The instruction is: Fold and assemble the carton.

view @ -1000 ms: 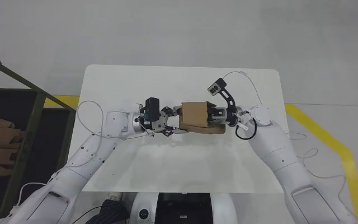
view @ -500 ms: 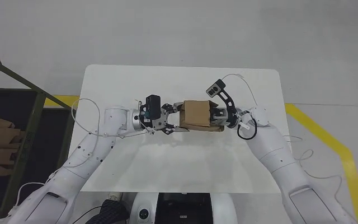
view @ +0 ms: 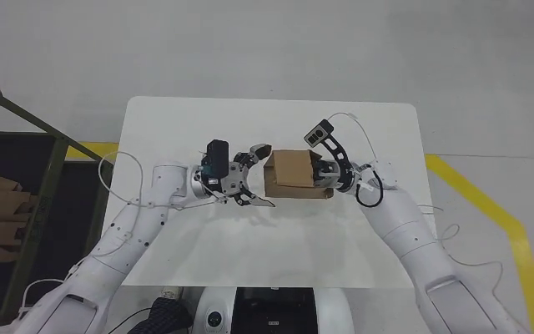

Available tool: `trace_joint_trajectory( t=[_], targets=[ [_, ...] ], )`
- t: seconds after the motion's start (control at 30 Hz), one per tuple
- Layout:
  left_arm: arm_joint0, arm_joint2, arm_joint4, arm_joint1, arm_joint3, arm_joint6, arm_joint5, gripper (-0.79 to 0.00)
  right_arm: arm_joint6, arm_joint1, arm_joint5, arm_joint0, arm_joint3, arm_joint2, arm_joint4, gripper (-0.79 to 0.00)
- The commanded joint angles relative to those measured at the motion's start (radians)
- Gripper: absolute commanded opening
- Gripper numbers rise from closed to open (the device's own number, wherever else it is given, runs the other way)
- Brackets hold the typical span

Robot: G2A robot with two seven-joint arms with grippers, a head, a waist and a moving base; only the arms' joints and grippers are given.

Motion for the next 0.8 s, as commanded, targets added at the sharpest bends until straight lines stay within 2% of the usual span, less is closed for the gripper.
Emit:
trace_joint_trajectory(
  t=[0.0, 0.13, 0.37, 0.77],
  targets=[
    [0.005, -0.006, -0.009, 0.001, -0.005, 0.009, 0.0, 0.0, -0.001, -0.003, -0.001, 0.001, 0.005, -0.002, 0.014, -0.785],
    [0.024, -0.04, -0.042, 0.006, -0.011, 0.041, 0.002, 0.0, -0.001, -0.006, -0.001, 0.009, 0.022, 0.009, 0.013, -0.785],
    [0.038, -0.077, -0.106, 0.007, -0.022, 0.026, 0.027, 0.0, -0.002, -0.01, -0.002, 0.003, 0.017, 0.021, -0.05, -0.785],
    [0.006, -0.057, -0.276, -0.014, -0.001, -0.065, 0.054, 0.0, -0.002, -0.026, -0.002, -0.007, 0.008, 0.019, -0.087, -0.785]
  ],
)
